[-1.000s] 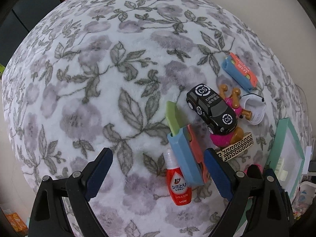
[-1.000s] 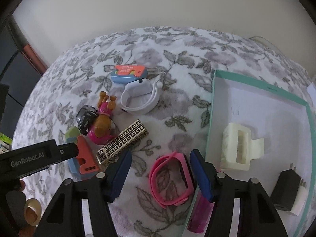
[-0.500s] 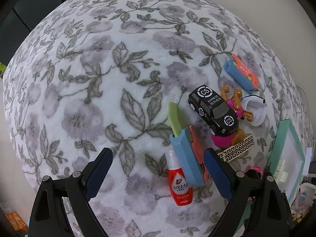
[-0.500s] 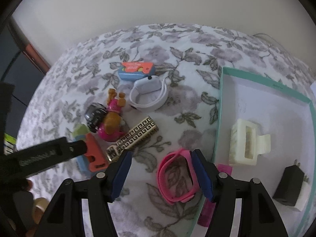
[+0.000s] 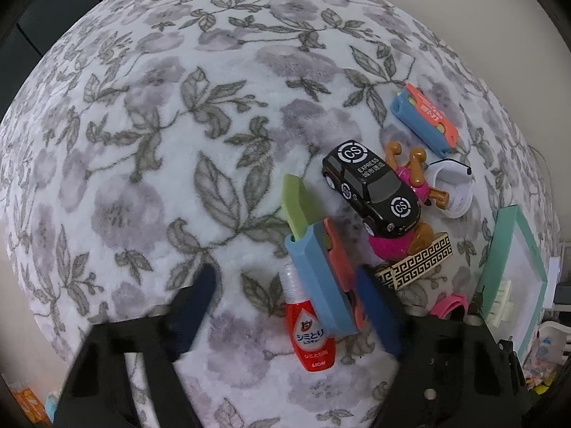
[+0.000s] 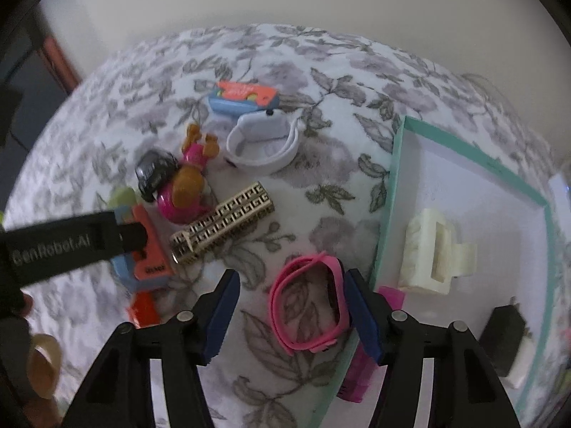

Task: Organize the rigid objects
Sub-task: 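Lower right tool over the pink watch band while left tool approaches blue-orange toy, then grasp the pink watch band with right tool while left tool grasps blue-orange toy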

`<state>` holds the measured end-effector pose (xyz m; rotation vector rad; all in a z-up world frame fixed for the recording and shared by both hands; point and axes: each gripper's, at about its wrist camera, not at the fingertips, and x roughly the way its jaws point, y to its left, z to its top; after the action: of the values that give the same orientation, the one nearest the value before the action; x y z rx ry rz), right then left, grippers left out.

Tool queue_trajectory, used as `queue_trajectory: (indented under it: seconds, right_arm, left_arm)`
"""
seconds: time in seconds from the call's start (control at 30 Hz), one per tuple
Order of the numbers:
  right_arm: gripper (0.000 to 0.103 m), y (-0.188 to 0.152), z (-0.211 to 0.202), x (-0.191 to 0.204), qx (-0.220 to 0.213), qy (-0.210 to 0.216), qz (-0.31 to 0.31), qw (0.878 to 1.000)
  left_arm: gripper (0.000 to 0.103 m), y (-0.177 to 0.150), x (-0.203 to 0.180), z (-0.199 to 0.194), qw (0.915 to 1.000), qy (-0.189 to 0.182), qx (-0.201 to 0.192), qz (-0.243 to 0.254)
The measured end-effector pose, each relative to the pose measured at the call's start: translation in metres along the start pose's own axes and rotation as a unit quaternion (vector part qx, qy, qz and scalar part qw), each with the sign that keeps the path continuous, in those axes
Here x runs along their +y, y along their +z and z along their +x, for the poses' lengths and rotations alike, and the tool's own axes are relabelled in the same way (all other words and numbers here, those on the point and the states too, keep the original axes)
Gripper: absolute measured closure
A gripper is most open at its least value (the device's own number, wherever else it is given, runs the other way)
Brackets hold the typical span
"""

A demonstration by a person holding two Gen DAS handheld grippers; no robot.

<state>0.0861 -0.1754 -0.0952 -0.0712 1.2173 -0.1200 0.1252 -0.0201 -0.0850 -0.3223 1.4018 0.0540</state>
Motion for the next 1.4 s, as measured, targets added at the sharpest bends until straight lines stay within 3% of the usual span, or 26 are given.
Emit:
queue_trajectory:
  seconds: [0.3, 0.43, 0.53, 0.8, 0.83, 0.9, 1.07, 1.13, 1.4]
  right_arm:
    - [0.041, -0.009, 0.003, 0.015, -0.003, -0.057, -0.061, 0.997]
    - [0.041, -0.012, 0.005, 0.019, -0.006, -0.077, -0.088, 0.993]
    - [0.053, -0.014, 0.003, 0.018, -0.009, -0.094, -0.094, 0.991]
    - [0.06, -0.009, -0.003, 0.004, -0.015, -0.054, -0.052, 0.997]
    - [0.063, -0.008, -0.005, -0.001, -0.017, -0.041, -0.038, 0.998]
    - [0.079, -0.005, -0.005, -0.01, -0.017, 0.002, -0.011, 1.0]
    - [0.089, -0.003, -0.01, -0.016, -0.02, 0.022, 0.01, 1.0]
    - [0.089, -0.003, -0.011, -0.02, -0.021, 0.03, 0.021, 0.999]
    - [0.089, -0.003, -0.015, -0.041, -0.029, 0.083, 0.085, 0.992]
  left_arm:
    - [0.041, -0.004, -0.02, 0.009, 0.9997, -0.022, -0.006, 0.006]
    - [0.053, -0.006, -0.031, 0.011, 0.9994, -0.026, -0.012, 0.021]
    - [0.059, -0.006, -0.041, 0.009, 0.9991, -0.019, -0.019, 0.033]
    - [0.078, -0.004, -0.052, 0.0, 0.9988, -0.03, -0.027, 0.029]
    - [0.079, -0.003, -0.054, 0.0, 0.9987, -0.033, -0.025, 0.028]
    - [0.08, -0.004, -0.056, 0.0, 0.9988, -0.035, -0.023, 0.026]
    - [0.081, -0.001, -0.054, -0.001, 0.9986, -0.047, -0.02, 0.015]
    - [0.081, 0.001, -0.054, -0.002, 0.9992, -0.032, -0.021, 0.009]
    - [0.081, 0.004, -0.029, -0.008, 0.9986, -0.049, -0.021, 0.0]
